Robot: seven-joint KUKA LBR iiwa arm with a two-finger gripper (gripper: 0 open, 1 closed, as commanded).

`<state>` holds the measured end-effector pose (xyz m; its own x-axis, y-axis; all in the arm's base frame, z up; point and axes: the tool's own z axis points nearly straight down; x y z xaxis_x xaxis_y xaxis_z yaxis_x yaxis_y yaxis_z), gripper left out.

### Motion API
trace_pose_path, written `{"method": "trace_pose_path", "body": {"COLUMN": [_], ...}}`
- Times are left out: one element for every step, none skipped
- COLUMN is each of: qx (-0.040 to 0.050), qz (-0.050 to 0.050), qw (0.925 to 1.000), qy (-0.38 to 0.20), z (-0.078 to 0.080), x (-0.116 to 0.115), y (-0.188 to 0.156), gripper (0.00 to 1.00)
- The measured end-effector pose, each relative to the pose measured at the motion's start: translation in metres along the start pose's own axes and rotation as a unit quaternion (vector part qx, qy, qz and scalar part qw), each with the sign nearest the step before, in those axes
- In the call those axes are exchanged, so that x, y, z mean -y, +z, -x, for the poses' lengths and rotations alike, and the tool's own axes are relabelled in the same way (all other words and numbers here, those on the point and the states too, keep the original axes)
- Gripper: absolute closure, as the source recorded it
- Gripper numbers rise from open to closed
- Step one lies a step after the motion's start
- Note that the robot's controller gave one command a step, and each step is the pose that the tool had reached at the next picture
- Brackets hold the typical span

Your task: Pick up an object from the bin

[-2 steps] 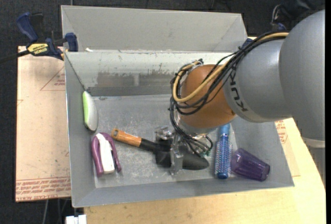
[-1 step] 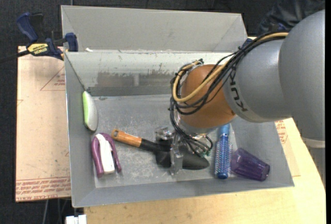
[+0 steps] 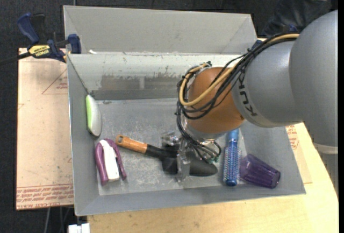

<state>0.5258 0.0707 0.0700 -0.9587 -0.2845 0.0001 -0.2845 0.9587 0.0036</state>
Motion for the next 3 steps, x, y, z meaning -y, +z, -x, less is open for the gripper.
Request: {"method": "trace_pose_path", "body": {"qx": [0.0000, 0.0000, 0.0003], "qz": [0.000, 0.000, 0.000], "qw": [1.0000, 1.0000, 1.0000], "qy": [0.000, 0.000, -0.006], "z": [0.0000, 0.0000, -0.0009], "x": [0.0001, 0.0001, 0.0003], "y": [0.0000, 0.0000, 0.0000], "gripper": [1.00, 1.00, 1.00]}}
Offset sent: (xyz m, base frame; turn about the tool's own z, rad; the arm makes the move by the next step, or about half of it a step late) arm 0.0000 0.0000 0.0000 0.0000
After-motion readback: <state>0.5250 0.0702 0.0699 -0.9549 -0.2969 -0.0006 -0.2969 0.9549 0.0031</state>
